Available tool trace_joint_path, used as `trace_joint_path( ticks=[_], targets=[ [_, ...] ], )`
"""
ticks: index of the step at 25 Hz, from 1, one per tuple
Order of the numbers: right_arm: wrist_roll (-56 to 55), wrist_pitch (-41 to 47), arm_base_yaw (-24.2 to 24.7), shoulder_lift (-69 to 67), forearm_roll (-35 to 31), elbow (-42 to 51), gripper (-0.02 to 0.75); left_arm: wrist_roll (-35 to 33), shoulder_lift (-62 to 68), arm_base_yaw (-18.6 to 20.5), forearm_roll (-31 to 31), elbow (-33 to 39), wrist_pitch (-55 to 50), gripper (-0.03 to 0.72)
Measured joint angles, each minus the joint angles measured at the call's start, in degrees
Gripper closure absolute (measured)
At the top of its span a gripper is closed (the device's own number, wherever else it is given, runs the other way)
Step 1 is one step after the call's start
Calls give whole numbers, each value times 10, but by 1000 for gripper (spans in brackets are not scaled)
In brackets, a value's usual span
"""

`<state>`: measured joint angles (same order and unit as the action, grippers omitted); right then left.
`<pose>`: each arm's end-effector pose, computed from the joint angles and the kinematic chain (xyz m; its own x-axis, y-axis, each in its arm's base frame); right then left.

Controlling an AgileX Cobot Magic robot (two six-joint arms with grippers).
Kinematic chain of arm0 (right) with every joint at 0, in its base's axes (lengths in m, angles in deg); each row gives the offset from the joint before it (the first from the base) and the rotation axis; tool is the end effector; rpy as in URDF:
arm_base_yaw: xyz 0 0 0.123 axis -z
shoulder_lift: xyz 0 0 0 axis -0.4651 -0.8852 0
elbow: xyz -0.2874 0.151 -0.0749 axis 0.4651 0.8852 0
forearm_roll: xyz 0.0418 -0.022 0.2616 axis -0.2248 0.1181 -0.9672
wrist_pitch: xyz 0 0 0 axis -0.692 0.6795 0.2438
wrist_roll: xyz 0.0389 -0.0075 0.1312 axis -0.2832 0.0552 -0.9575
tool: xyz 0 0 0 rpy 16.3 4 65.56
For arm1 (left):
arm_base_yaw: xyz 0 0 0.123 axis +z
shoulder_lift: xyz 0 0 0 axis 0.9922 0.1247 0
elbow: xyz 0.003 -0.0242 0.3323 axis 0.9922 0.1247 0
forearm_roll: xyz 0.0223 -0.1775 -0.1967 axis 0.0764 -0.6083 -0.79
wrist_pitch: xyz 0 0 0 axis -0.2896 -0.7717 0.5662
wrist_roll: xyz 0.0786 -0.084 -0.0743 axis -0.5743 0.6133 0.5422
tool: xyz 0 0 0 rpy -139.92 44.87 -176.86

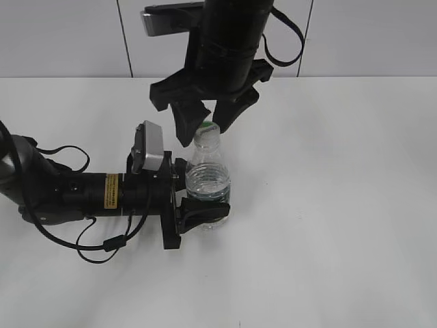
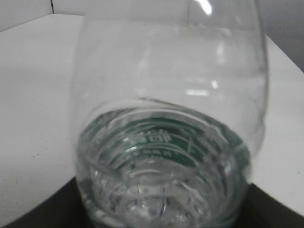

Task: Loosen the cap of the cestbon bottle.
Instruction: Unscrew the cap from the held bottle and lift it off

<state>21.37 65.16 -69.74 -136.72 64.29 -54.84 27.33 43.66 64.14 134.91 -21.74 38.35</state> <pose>0.3441 0.3385 0.2586 -0.7247 -0.6482 -0.2337 -0.6857 0.7120 0.1512 0.3403 -0.2412 0.0672 -0.0795 0.2105 -0.9744 0.9875 0.1500 -0.0482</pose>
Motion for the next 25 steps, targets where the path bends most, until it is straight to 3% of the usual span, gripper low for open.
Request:
trace_joint_path(
  ticks=[25],
  targets=[
    [6, 0, 0, 24, 13, 24, 277, 0, 0, 0, 1, 0, 0, 274]
  ],
)
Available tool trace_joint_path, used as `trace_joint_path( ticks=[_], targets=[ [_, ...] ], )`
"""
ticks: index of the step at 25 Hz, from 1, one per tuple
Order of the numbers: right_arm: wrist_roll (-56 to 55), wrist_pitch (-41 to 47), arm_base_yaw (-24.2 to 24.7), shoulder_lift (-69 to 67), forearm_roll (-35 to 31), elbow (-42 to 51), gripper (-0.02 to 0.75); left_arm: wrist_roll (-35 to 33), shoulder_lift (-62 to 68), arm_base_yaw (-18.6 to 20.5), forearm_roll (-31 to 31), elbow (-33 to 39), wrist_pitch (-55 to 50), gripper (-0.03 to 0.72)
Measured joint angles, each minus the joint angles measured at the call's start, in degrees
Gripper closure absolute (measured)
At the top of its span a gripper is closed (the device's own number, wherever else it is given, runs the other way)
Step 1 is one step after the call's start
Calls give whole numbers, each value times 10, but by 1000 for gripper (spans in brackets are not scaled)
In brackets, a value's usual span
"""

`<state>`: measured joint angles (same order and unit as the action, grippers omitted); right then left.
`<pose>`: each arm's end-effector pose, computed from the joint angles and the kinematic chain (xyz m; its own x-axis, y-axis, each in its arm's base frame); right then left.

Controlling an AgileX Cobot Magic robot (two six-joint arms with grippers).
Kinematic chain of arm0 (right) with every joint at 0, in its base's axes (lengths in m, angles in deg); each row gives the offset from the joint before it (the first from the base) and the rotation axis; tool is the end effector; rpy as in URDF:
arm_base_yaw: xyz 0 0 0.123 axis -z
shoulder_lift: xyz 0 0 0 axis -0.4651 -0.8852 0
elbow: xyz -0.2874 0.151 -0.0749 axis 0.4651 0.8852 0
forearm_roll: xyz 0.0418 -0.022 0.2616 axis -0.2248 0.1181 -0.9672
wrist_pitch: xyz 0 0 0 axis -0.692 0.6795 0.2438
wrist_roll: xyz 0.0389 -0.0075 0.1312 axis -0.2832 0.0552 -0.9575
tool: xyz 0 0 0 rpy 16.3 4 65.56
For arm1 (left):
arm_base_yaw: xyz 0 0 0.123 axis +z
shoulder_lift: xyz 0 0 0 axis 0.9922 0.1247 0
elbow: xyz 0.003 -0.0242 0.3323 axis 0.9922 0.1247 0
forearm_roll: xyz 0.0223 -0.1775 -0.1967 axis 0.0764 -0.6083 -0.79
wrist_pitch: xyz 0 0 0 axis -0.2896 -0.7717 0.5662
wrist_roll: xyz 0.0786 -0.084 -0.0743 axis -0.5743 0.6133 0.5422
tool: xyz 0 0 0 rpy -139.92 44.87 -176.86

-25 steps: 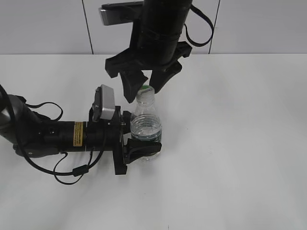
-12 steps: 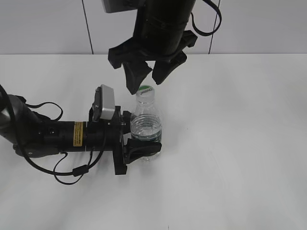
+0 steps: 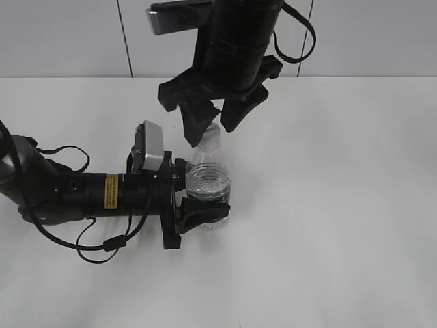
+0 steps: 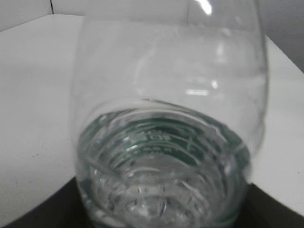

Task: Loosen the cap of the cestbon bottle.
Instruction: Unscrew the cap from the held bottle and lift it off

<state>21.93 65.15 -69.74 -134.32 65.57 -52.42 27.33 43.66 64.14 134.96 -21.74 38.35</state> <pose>0.3372 0.3285 0.2656 -0.7128 -0.6609 -0.2348 -0.6965 0.7062 0.1270 0.3402 -0.2412 0.0671 -0.0793 0.2108 -0.9743 0.9876 0.1492 -0.0481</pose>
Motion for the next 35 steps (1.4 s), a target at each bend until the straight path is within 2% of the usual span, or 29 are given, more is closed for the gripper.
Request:
trace_joint_path(
  ticks=[25, 28, 31, 35],
  targets=[
    [1, 0, 0, 0, -1, 0, 279, 0, 0, 0, 0, 0, 0, 274],
    [3, 0, 0, 0, -1, 0, 325, 0, 0, 0, 0, 0, 0, 274],
    [6, 0, 0, 0, -3, 0, 430, 0, 0, 0, 0, 0, 0, 274],
    [16, 0, 0, 0, -11, 0, 444, 0, 0, 0, 0, 0, 0, 274]
  ],
)
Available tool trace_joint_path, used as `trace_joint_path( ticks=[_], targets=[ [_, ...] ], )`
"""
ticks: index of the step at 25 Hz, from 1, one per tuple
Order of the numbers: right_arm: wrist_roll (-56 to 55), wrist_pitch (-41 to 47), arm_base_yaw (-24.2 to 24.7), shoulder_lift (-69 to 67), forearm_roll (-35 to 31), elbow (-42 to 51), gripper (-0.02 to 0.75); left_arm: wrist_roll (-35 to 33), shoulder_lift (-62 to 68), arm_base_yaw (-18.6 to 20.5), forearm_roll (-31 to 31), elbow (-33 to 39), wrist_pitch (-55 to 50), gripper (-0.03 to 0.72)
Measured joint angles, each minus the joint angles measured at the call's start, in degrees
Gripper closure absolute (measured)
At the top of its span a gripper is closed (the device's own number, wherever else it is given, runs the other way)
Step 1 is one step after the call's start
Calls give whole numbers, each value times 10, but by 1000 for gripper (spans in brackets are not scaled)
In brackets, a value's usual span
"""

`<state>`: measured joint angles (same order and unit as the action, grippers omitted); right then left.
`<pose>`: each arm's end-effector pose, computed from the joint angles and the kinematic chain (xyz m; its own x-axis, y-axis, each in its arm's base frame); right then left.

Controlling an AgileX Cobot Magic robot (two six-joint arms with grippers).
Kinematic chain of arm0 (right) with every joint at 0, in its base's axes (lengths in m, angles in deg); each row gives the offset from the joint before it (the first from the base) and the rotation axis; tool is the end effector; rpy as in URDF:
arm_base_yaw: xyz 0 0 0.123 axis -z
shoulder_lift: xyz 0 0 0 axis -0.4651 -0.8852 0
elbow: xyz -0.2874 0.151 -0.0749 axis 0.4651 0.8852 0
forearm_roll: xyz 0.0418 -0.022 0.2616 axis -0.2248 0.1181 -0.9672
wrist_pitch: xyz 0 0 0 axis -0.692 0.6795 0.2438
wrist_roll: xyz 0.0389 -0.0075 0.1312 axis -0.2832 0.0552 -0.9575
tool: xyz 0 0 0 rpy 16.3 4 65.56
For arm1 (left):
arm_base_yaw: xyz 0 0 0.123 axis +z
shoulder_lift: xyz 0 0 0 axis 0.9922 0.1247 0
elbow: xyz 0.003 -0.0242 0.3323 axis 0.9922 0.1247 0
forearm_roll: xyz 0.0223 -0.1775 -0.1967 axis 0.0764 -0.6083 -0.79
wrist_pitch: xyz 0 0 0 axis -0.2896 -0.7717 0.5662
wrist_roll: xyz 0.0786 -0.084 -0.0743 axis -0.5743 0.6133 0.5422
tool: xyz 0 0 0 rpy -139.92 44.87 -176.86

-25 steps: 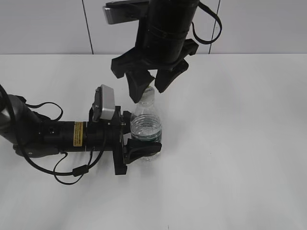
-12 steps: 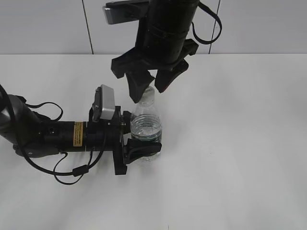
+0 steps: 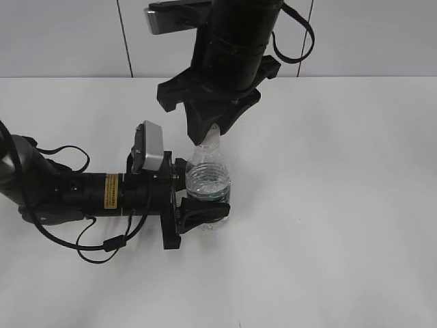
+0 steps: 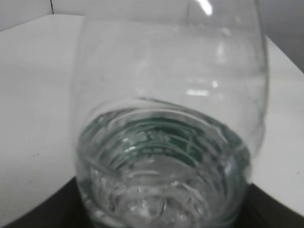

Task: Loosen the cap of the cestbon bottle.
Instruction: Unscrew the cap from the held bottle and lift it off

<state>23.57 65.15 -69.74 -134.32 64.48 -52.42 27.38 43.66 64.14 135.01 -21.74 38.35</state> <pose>0.3356 0.3303 0.2660 -0.6971 -0.6759 -0.2391 -0.7135 0.6867 0.1389 0.3401 -0.2412 0.0671 -0.0799 0.2109 -0.9742 0.9877 0.1486 -0.0488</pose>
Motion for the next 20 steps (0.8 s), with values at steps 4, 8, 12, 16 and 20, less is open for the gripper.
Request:
trace_joint_path(
  ticks=[4, 8, 12, 16, 20],
  targets=[
    [14, 0, 0, 0, -1, 0, 444, 0, 0, 0, 1, 0, 0, 274],
    [47, 0, 0, 0, -2, 0, 444, 0, 0, 0, 1, 0, 0, 274],
    [105, 0, 1, 0, -2, 0, 444, 0, 0, 0, 1, 0, 0, 274],
    [197, 0, 1, 0, -2, 0, 444, 0, 0, 0, 1, 0, 0, 274],
    [290, 0, 1, 0, -2, 0, 444, 0, 0, 0, 1, 0, 0, 274]
  ],
)
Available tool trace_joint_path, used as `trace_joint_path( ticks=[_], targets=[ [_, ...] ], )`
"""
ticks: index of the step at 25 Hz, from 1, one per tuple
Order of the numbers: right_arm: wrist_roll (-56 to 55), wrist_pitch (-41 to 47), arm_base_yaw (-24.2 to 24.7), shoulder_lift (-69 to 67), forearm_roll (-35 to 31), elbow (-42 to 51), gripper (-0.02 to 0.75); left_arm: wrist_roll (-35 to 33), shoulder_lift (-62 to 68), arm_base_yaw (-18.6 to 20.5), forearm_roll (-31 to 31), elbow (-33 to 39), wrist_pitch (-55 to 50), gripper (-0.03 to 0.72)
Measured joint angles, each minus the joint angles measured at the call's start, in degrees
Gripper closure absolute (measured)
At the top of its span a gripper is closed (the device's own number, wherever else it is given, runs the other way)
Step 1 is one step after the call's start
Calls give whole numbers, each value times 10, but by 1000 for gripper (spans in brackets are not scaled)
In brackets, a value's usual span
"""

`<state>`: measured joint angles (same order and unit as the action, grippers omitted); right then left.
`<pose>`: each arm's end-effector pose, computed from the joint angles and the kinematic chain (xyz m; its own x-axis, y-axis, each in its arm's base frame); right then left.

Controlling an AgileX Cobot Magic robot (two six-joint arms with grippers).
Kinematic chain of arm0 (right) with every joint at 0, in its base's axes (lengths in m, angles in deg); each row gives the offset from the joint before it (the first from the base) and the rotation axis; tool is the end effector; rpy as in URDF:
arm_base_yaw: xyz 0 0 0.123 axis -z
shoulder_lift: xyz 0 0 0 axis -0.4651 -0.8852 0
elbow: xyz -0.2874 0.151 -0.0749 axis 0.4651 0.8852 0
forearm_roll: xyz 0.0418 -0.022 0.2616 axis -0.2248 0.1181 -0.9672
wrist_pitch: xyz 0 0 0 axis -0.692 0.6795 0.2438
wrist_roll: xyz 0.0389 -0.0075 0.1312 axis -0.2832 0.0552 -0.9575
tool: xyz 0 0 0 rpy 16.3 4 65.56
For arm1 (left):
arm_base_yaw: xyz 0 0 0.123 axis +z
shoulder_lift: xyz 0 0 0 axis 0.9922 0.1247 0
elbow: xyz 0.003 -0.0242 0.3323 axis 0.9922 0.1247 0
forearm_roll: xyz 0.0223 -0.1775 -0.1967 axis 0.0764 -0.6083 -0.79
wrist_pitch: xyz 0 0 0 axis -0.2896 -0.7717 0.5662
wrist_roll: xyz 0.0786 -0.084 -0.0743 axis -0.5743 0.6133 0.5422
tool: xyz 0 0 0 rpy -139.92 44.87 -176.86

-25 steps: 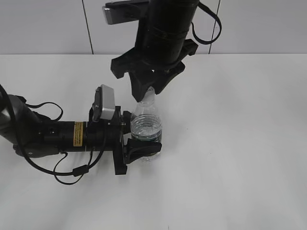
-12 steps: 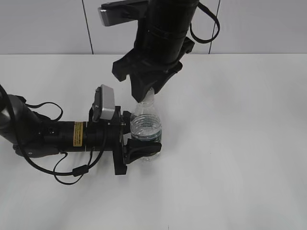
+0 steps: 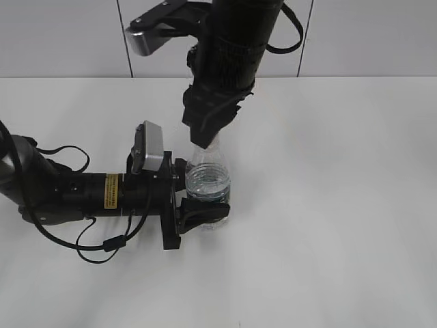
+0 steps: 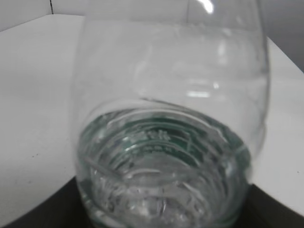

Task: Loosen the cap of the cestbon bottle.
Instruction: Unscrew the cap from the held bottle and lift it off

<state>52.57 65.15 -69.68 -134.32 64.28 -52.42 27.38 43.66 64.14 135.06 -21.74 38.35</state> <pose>0.3357 0.3303 0.2660 -0.2658 -0.9230 -0.2782 -0.9616 0.2743 0.0085 0.3400 -0.2412 0.0671 -0.0796 0.2112 -0.9742 0.9878 0.1478 -0.0487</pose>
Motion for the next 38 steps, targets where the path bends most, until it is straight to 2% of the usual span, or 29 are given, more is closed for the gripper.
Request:
trace_joint_path(
  ticks=[12, 32, 38],
  targets=[
    [229, 0, 0, 0, -2, -1, 444, 0, 0, 0, 1, 0, 0, 274],
    [471, -3, -1, 1, 32, -2, 444, 5, 0, 0, -1, 0, -1, 274],
    [510, -3, -1, 1, 34, -2, 444, 5, 0, 0, -1, 0, -1, 274]
  ],
)
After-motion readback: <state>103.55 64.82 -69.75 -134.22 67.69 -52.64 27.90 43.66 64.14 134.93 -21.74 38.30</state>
